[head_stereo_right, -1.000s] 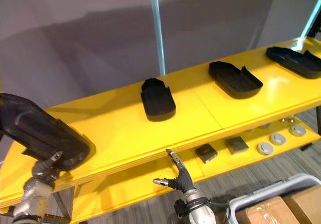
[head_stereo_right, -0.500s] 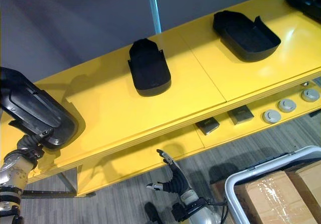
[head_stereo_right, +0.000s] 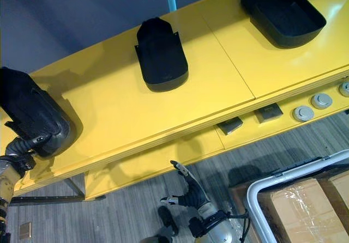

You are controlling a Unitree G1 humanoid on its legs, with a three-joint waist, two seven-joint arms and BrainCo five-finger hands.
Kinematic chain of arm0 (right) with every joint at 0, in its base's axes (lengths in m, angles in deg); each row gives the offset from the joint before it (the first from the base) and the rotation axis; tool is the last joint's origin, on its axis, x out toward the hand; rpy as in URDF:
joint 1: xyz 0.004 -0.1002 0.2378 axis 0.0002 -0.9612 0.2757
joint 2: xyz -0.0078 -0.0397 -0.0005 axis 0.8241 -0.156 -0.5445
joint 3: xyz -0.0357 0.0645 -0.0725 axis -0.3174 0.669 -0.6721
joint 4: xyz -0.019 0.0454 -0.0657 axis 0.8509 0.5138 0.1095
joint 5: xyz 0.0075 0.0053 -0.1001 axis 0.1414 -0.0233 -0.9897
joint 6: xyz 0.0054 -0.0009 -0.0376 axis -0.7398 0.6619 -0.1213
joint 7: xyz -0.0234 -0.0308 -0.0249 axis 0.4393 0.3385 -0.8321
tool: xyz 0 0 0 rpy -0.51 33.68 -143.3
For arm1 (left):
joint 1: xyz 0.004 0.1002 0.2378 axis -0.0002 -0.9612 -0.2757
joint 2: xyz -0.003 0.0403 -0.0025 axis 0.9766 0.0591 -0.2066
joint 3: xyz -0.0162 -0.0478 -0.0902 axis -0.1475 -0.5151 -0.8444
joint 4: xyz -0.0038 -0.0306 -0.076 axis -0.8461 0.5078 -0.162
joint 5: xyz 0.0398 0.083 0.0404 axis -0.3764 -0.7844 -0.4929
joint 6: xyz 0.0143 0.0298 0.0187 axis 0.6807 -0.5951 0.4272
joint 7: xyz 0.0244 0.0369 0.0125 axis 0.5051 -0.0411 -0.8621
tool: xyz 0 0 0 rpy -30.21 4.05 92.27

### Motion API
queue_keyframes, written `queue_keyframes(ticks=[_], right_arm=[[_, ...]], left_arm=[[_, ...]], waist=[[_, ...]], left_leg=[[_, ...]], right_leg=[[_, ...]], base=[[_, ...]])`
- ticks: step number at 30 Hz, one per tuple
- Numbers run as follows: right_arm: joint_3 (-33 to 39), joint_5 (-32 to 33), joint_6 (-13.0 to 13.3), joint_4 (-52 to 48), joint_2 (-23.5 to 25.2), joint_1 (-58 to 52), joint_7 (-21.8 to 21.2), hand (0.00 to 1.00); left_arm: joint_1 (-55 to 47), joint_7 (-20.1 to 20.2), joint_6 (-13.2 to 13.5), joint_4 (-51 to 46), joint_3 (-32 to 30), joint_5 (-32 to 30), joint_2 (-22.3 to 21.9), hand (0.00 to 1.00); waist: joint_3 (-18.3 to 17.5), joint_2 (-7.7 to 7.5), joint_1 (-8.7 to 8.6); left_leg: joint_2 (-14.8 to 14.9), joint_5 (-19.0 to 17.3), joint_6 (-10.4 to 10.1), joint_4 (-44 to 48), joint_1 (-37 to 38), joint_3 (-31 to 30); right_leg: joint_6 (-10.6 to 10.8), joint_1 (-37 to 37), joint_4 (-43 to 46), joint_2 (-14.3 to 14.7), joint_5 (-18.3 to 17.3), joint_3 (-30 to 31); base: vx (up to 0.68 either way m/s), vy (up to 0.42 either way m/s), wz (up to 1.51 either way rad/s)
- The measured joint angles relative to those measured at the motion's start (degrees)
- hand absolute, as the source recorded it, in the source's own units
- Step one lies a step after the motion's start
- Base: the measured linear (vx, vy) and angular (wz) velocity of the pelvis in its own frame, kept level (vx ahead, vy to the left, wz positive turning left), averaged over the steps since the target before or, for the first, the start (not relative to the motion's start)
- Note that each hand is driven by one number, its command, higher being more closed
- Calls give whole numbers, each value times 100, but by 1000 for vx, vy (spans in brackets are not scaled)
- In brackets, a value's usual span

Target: Walk over and take plastic housings, then place them on the shelf

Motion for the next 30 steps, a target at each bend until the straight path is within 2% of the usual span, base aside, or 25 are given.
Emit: queue_keyframes(ticks=[9, 13, 15, 17, 18, 20, 21, 22, 24, 25, 26, 27, 30], right_arm=[[0, 99, -28, 0, 1, -7, 53, 0], [1, 102, -58, 1, 2, -17, 68, 0], [4, 123, -62, 1, 3, -35, 68, 0], [3, 123, -62, 1, 5, -74, 69, 0], [-3, 123, -61, 1, 8, -118, 69, 0], [-13, 121, -60, 1, 25, -216, 69, 0], [-26, 114, -58, 6, 54, -294, 74, 0], [-37, 111, -53, 6, 74, -338, 80, 0], [-97, 43, 7, 93, 168, -472, 94, 0], [-101, 20, 26, 141, 204, -490, 97, 0], [-104, -48, 78, 254, 265, -498, 118, 0], [-99, -85, 88, 313, 300, -506, 134, 0], [-49, -187, 202, 483, 442, -565, 142, 0]], left_arm=[[207, -191, -77, 412, 1, -146, 166, 0], [302, -203, -18, 551, 3, -582, 251, 0], [363, -392, 7, 572, 2, -935, 310, 0], [542, -629, 30, 574, 0, -1026, 397, 0], [763, -913, 76, 575, -9, -1004, 511, 0], [1208, -1351, 290, 549, -9, -936, 762, 0], [1516, -1687, 580, 480, -5, -588, 943, 0], [1636, -1804, 729, 372, -1, -425, 1013, 0], [2073, -2083, 1350, -234, 19, 380, 1136, 0], [2129, -2108, 1489, -414, 37, 599, 1136, 0], [2162, -2149, 1715, -778, 60, 1157, 1136, 0], [2156, -2192, 1931, -999, 95, 1534, 1115, 100], [1951, -2269, 2426, -1567, -90, 1974, 769, 100]], waist=[[39, 3, 1], [49, 5, 7], [50, 7, 5], [51, 7, 12], [52, 6, 16], [58, -3, 14], [64, -11, 3], [65, -13, -4], [66, -19, -27], [66, -22, -49], [62, -30, -120], [56, -41, -146], [-5, -90, -136]], left_leg=[[7, 9, -14, -1, -5, -72], [23, 9, -13, -1, -1, -69], [30, 9, -14, -1, 8, -50], [33, 9, -14, 0, 12, -28], [38, 9, -13, 0, 14, -10], [46, 9, -13, 0, 41, 19], [53, 8, -12, 0, 83, 28], [58, 7, -11, -2, 107, 32], [86, 6, -8, -34, 223, 38], [95, 5, -7, -46, 259, 19], [116, 3, -6, -60, 316, -42], [125, 3, -5, -108, 404, -53], [175, 15, 35, -194, 588, -75]], right_leg=[[-5, -8, 5, 13, -1, 0], [-8, -10, 7, 36, 1, 17], [-9, -16, 15, 47, 1, 38], [-11, -32, 28, 55, 2, 65], [-17, -36, 31, 63, 7, 75], [-33, -18, 27, 76, 20, 93], [-37, 31, 15, 85, 23, 95], [-40, 57, 5, 90, 25, 95], [-48, 194, -37, 113, 30, 56], [-52, 248, -67, 121, 33, 30], [-61, 359, -128, 138, 39, -33], [-63, 445, -173, 161, 40, -45], [-77, 681, -338, 247, 83, -100]], base=[[0, 0, 0], [0, 0, 0], [-12, -1, -5], [-10, 1, -5], [-12, 2, -6], [-10, 3, -7], [-4, 2, -6], [-3, 1, -6], [0, -2, -2], [2, -13, 8], [9, -18, 8], [13, -12, 4], [13, 1, 1]])
